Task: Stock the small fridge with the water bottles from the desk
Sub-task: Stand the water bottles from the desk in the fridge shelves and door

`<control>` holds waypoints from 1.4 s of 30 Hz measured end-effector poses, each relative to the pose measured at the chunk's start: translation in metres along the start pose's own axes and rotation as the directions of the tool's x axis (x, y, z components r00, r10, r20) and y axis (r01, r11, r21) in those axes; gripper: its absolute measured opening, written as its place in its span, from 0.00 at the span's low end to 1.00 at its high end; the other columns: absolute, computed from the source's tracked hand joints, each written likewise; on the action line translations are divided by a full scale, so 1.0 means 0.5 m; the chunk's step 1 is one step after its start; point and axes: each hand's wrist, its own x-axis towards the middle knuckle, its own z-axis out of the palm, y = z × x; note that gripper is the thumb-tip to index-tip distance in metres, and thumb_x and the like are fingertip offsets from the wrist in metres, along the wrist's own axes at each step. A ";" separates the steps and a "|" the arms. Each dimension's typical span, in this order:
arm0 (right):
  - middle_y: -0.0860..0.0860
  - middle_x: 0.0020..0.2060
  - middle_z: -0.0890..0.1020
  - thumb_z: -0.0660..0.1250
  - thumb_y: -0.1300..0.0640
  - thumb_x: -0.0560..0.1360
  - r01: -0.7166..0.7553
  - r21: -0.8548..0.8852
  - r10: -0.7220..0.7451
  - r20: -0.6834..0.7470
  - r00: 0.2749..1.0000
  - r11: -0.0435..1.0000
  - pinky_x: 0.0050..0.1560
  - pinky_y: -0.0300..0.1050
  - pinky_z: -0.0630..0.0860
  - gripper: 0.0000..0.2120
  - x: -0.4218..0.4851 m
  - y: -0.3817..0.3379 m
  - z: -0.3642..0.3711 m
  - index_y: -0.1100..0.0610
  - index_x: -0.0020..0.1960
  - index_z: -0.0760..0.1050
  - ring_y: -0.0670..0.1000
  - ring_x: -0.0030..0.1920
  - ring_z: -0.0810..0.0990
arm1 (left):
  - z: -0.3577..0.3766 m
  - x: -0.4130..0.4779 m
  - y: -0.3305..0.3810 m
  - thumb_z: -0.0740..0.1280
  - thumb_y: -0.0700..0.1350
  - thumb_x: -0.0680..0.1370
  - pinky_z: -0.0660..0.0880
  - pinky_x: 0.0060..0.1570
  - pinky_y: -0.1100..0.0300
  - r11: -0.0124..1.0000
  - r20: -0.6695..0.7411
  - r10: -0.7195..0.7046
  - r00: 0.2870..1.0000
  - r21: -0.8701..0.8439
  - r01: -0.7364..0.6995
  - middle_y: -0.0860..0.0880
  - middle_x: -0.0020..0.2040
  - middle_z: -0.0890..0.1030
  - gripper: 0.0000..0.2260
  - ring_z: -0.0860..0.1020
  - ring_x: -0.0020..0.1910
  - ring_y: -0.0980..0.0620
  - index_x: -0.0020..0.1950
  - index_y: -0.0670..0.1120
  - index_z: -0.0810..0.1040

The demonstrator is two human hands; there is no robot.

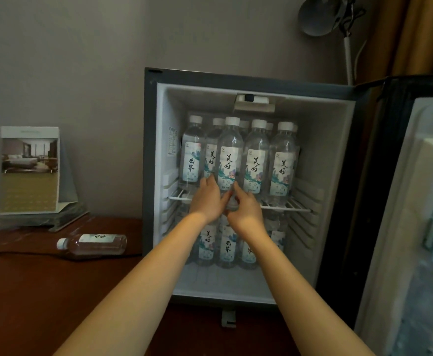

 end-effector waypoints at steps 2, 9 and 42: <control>0.57 0.73 0.61 0.63 0.71 0.72 0.000 0.014 0.000 0.005 1.000 1.000 0.63 0.45 0.71 0.37 -0.001 -0.001 -0.002 0.52 0.76 0.55 0.57 0.71 0.64 | 0.001 0.000 -0.002 0.60 0.55 0.79 0.68 0.62 0.51 1.000 0.007 -0.003 1.000 0.019 0.003 0.40 0.68 0.65 0.29 0.69 0.65 0.41 0.73 0.40 0.58; 0.57 0.62 0.75 0.61 0.69 0.73 0.059 0.154 -0.029 -0.188 0.982 0.986 0.57 0.46 0.75 0.23 -0.032 -0.001 0.003 0.58 0.67 0.70 0.55 0.62 0.74 | -0.010 -0.031 -0.014 0.63 0.47 0.79 0.69 0.61 0.53 0.998 0.008 0.047 0.999 0.039 -0.047 0.41 0.68 0.65 0.30 0.70 0.64 0.43 0.76 0.43 0.53; 0.56 0.58 0.79 0.59 0.62 0.74 0.168 -0.067 -0.119 0.459 0.880 0.984 0.53 0.46 0.74 0.16 -0.017 -0.150 0.654 0.55 0.58 0.78 0.57 0.57 0.77 | -0.141 -0.233 -0.661 0.60 0.39 0.76 0.78 0.41 0.47 0.747 -0.341 -0.661 0.669 -0.391 0.538 0.53 0.36 0.80 0.10 0.81 0.37 0.48 0.51 0.54 0.71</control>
